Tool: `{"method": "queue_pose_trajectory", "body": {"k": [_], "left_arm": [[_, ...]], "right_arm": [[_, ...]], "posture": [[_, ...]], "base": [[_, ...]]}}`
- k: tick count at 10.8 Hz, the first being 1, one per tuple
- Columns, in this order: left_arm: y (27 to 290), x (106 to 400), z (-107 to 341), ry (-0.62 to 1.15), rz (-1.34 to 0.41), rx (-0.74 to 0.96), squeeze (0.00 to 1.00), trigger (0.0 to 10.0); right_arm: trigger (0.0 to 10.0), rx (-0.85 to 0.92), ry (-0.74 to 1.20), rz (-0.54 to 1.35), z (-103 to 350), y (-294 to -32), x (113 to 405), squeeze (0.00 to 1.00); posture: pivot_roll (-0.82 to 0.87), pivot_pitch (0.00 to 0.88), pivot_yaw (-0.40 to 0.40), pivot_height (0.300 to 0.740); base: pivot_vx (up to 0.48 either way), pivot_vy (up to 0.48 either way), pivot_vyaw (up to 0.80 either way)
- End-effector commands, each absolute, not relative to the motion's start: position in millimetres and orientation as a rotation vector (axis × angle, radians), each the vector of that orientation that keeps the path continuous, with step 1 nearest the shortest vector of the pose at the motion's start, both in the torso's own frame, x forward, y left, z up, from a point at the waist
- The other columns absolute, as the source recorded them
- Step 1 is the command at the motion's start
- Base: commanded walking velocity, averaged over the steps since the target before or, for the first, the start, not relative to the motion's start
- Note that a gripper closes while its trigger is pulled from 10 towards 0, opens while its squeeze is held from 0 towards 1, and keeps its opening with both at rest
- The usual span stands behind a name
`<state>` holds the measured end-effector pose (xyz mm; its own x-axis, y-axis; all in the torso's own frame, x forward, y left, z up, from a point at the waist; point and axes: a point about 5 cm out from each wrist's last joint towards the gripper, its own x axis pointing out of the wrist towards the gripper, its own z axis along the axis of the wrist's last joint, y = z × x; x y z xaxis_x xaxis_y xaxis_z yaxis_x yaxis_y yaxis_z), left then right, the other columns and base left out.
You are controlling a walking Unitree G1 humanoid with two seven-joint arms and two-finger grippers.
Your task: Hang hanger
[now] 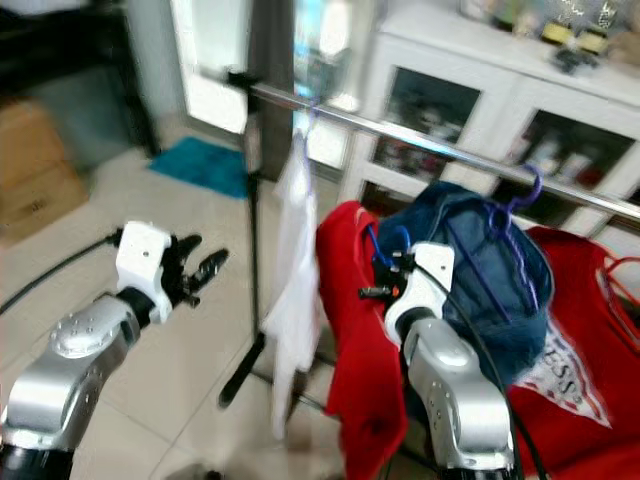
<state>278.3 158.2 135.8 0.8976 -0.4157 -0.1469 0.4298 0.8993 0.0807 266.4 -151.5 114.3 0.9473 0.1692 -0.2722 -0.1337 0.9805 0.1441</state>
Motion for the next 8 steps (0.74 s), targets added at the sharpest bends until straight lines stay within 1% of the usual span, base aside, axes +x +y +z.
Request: {"method": "queue_pose_trajectory", "body": {"k": [1, 5, 6, 8], "left_arm": [[158.1, 279.1, 136.8, 0.124, -0.446, 0.125, 0.00, 10.0], [158.2, 278.9, 135.5, 0.133, -0.458, 0.131, 0.00, 10.0], [158.6, 279.0, 135.3, 0.136, -0.461, 0.134, 0.00, 10.0], [160.5, 280.0, 137.4, 0.132, -0.470, 0.141, 0.00, 10.0]], "right_arm": [[10.0, 0.111, 0.270, 0.127, 118.3, -157.2, 267.1, 0.00], [10.0, 0.116, 0.278, 0.113, 116.3, -157.6, 263.9, 0.00], [10.0, 0.117, 0.279, 0.118, 115.7, -156.3, 263.6, 0.00], [10.0, 0.126, 0.275, 0.154, 115.3, -151.6, 264.2, 0.00]], "posture": [[-0.03, 0.000, -0.071, 0.740], [-0.03, 0.000, -0.061, 0.740], [-0.03, 0.000, -0.059, 0.740], [-0.02, 0.000, -0.055, 0.740]], "base": [[-0.289, 0.000, -0.53], [-0.279, 0.000, -0.77], [-0.255, 0.000, 0.00], [0.000, 0.000, 0.00]]}}
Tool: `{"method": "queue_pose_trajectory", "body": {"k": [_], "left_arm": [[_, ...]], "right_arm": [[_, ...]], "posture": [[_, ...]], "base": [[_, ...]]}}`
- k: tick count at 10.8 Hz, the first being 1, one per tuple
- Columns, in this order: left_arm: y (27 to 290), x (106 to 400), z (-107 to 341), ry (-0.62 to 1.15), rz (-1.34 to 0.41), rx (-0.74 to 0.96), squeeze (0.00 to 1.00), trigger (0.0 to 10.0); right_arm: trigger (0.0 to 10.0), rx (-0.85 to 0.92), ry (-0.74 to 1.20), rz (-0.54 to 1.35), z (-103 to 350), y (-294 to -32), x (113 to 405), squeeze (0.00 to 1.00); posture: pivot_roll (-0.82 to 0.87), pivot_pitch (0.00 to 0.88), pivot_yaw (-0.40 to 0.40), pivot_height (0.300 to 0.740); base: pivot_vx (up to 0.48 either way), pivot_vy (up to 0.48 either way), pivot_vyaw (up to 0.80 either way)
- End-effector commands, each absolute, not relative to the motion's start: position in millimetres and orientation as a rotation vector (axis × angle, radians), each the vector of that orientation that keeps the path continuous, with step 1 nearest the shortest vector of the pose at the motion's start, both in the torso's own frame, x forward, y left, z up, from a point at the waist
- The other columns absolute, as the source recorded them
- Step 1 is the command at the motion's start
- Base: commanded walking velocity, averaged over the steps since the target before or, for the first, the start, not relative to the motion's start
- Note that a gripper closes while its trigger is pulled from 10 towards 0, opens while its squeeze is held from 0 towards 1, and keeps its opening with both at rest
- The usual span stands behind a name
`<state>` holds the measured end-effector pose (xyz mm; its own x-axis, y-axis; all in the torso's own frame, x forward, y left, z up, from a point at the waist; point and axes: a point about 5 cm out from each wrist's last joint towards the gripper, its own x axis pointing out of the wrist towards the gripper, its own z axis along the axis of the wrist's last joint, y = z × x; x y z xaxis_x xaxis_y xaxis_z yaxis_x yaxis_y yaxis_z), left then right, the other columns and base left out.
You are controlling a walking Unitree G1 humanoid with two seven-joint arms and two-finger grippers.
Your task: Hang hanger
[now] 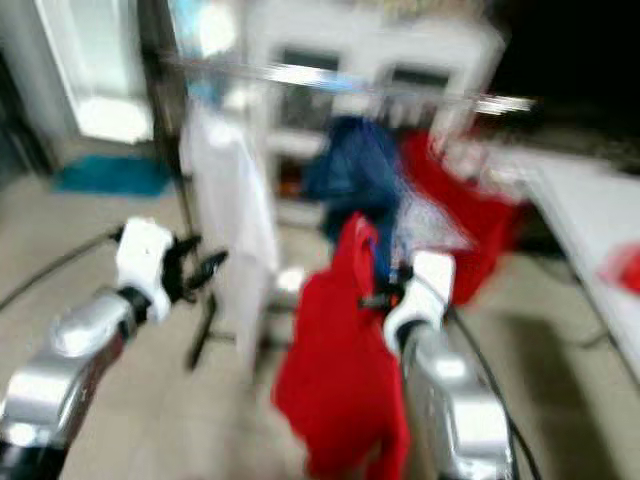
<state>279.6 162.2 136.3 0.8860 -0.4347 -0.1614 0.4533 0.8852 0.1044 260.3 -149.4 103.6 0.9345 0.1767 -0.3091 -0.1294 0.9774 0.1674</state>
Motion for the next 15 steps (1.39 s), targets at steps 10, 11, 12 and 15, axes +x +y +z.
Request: {"method": "queue_pose_trajectory", "body": {"k": [10, 11, 12, 15], "left_arm": [[124.0, 308.7, 171.9, 0.114, -0.900, -0.163, 1.00, 10.0], [115.0, 309.4, 176.1, 0.122, -0.965, -0.248, 0.93, 10.0], [111.1, 312.1, 179.0, 0.118, -0.991, -0.306, 0.00, 10.0], [102.1, 324.4, 170.2, 0.188, -1.015, -0.303, 0.00, 10.0]], "right_arm": [[10.0, 0.063, 0.020, 0.456, 181.7, -123.7, 286.1, 0.00], [10.0, 0.007, -0.026, 0.473, 190.9, -118.2, 284.7, 0.00], [10.0, -0.029, -0.053, 0.483, 195.8, -116.3, 283.3, 0.00], [10.0, -0.104, -0.106, 0.528, 205.5, -111.9, 278.3, 0.00]], "posture": [[-0.01, 0.000, 0.017, 0.740], [-0.01, 0.000, 0.023, 0.740], [-0.02, 0.000, 0.028, 0.740], [-0.04, 0.000, 0.036, 0.740]], "base": [[0.000, 0.000, 0.00], [0.000, 0.000, 0.00], [0.000, 0.000, 0.00], [0.000, 0.000, 0.00]]}}
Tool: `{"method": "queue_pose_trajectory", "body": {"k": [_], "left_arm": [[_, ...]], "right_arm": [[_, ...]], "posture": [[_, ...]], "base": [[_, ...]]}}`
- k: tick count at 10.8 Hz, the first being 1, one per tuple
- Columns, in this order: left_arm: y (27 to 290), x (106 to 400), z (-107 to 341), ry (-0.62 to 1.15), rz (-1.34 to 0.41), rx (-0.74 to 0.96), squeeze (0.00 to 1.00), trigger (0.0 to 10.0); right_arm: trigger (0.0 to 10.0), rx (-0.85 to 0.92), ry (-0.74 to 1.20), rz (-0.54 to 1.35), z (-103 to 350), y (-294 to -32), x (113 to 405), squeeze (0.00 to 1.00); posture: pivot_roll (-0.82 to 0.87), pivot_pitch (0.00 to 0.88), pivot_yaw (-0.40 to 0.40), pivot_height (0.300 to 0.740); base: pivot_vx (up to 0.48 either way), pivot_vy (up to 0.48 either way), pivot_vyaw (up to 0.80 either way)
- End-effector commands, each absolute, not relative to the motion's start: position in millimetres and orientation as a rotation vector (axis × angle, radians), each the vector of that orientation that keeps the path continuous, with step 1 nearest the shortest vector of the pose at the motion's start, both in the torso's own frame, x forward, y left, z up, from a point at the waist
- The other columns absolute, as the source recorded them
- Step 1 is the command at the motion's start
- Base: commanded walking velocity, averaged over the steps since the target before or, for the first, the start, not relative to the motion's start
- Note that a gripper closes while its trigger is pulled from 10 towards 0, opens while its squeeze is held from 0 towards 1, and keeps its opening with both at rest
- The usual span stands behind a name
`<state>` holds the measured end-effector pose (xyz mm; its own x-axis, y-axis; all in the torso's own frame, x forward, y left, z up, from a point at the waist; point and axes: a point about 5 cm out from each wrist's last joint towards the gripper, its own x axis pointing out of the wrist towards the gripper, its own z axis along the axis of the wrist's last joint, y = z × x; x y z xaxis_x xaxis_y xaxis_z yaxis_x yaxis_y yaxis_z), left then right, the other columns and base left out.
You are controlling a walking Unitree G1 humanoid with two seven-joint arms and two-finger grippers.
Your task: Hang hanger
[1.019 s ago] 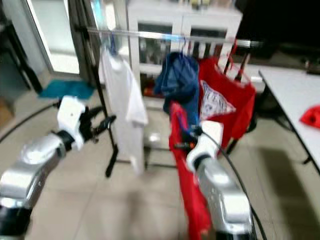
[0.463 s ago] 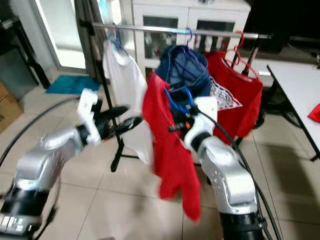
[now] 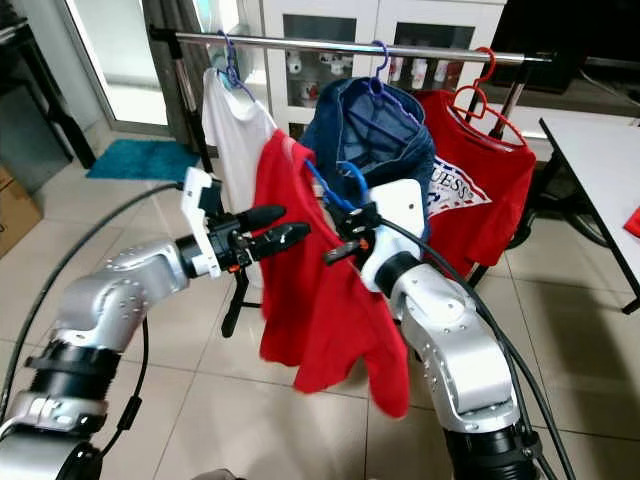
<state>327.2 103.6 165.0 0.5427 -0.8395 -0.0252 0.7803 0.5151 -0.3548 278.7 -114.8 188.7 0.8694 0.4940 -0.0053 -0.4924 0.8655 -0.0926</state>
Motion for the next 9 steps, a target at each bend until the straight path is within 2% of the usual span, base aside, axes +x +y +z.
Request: {"method": "queue_pose_trajectory", "body": {"k": [1, 3, 4, 5, 6, 7, 8, 9], "left_arm": [[104.9, 337.7, 169.5, 0.179, -0.917, -0.298, 0.00, 10.0], [106.0, 346.0, 172.9, 0.149, -0.892, -0.338, 0.00, 10.0], [102.6, 347.3, 178.4, 0.113, -0.925, -0.364, 0.00, 9.6], [97.5, 346.2, 184.5, 0.081, -0.970, -0.391, 0.00, 7.3], [96.6, 345.4, 185.1, 0.077, -0.982, -0.392, 0.00, 6.7], [94.1, 339.6, 183.4, 0.077, -1.048, -0.355, 0.00, 9.7], [92.9, 336.5, 181.1, 0.082, -1.065, -0.327, 0.00, 10.0], [94.9, 343.0, 179.9, 0.086, -0.986, -0.358, 0.00, 9.0]], "right_arm": [[10.0, -0.121, -0.131, 0.546, 209.1, -108.9, 276.7, 0.00], [10.0, -0.146, -0.150, 0.570, 211.0, -106.0, 275.3, 0.00], [10.0, -0.160, -0.147, 0.580, 209.1, -104.9, 274.8, 0.00], [10.0, -0.170, -0.143, 0.585, 207.0, -104.0, 275.3, 0.00], [10.0, -0.171, -0.140, 0.586, 206.3, -103.8, 275.6, 0.00], [10.0, -0.174, -0.125, 0.586, 203.0, -103.6, 276.2, 0.00], [10.0, -0.177, -0.119, 0.585, 201.1, -104.2, 276.2, 0.00], [10.0, -0.180, -0.115, 0.584, 200.5, -105.6, 275.9, 0.00]], "posture": [[-0.04, 0.000, 0.035, 0.740], [-0.04, 0.000, 0.032, 0.740], [-0.03, 0.000, 0.027, 0.740], [-0.03, 0.000, 0.025, 0.740], [-0.03, 0.000, 0.024, 0.740], [-0.03, 0.000, 0.024, 0.740], [-0.04, 0.000, 0.021, 0.740], [-0.04, 0.000, 0.019, 0.740]], "base": [[0.000, 0.000, 0.00], [0.000, 0.000, 0.00], [0.000, 0.000, 0.00], [0.000, 0.000, 0.00], [0.000, 0.000, 0.00], [0.000, 0.000, 0.00], [0.000, 0.000, 0.00], [0.000, 0.000, 0.00]]}}
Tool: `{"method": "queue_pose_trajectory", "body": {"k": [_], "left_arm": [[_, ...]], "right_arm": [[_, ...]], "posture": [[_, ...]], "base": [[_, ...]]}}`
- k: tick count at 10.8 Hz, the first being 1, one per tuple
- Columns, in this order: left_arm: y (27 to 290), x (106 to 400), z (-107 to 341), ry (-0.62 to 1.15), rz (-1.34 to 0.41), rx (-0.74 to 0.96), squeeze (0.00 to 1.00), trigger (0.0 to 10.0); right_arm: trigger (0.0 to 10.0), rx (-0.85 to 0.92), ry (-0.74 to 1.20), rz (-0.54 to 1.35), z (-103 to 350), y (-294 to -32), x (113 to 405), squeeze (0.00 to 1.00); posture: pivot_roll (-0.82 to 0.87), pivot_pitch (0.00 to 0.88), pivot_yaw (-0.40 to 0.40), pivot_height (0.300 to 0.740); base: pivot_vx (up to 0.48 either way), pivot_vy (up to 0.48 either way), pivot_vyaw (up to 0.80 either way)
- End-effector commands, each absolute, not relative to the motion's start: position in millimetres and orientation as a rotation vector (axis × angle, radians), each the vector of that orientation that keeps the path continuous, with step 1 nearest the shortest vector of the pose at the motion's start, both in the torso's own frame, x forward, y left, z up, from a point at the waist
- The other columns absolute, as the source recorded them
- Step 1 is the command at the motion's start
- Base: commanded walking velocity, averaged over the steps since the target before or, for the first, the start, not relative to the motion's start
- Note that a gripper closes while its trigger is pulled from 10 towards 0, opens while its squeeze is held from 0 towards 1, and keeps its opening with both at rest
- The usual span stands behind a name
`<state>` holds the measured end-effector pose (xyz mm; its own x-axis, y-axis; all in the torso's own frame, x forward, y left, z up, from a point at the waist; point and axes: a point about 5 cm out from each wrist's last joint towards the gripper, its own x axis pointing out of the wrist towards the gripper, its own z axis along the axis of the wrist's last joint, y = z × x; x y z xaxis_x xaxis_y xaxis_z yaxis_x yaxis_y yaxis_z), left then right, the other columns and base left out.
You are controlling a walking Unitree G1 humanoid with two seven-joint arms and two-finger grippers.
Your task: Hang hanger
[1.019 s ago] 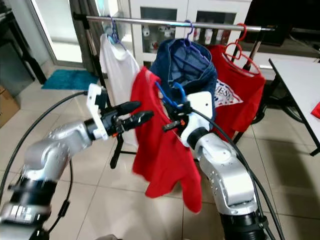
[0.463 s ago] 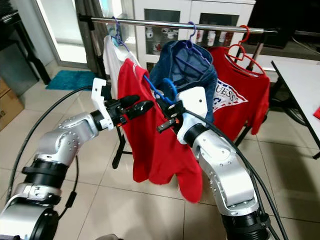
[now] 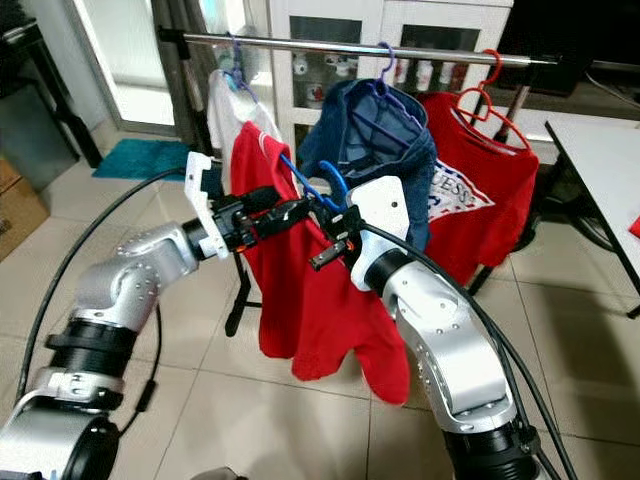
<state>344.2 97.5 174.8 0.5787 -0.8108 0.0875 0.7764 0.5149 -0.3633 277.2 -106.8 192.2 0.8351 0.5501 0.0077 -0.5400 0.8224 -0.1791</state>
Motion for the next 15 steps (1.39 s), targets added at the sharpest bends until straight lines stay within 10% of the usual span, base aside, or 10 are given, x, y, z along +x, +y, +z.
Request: {"method": "queue_pose_trajectory", "body": {"k": [1, 2, 13, 15], "left_arm": [[98.3, 350.8, 182.2, 0.069, -0.905, -0.388, 0.00, 3.6], [103.5, 358.0, 181.4, 0.068, -0.822, -0.392, 0.00, 0.0], [99.3, 349.3, 173.4, 0.086, -0.774, -0.240, 0.00, 0.0], [100.1, 347.6, 173.9, 0.047, -0.749, -0.088, 0.00, 3.1]], "right_arm": [[10.0, -0.183, -0.115, 0.586, 200.8, -106.2, 275.5, 0.00], [10.0, -0.186, -0.117, 0.591, 200.9, -106.1, 275.1, 0.00], [10.0, -0.192, -0.070, 0.514, 194.3, -117.6, 283.3, 0.00], [10.0, -0.197, -0.066, 0.507, 193.6, -119.2, 284.9, 0.00]], "posture": [[-0.04, 0.000, 0.013, 0.740], [-0.04, 0.000, 0.012, 0.740], [-0.05, 0.000, -0.010, 0.740], [-0.05, 0.000, -0.014, 0.740]], "base": [[0.000, 0.000, 0.00], [0.000, 0.000, 0.00], [0.000, 0.000, 0.00], [0.000, 0.000, 0.00]]}}
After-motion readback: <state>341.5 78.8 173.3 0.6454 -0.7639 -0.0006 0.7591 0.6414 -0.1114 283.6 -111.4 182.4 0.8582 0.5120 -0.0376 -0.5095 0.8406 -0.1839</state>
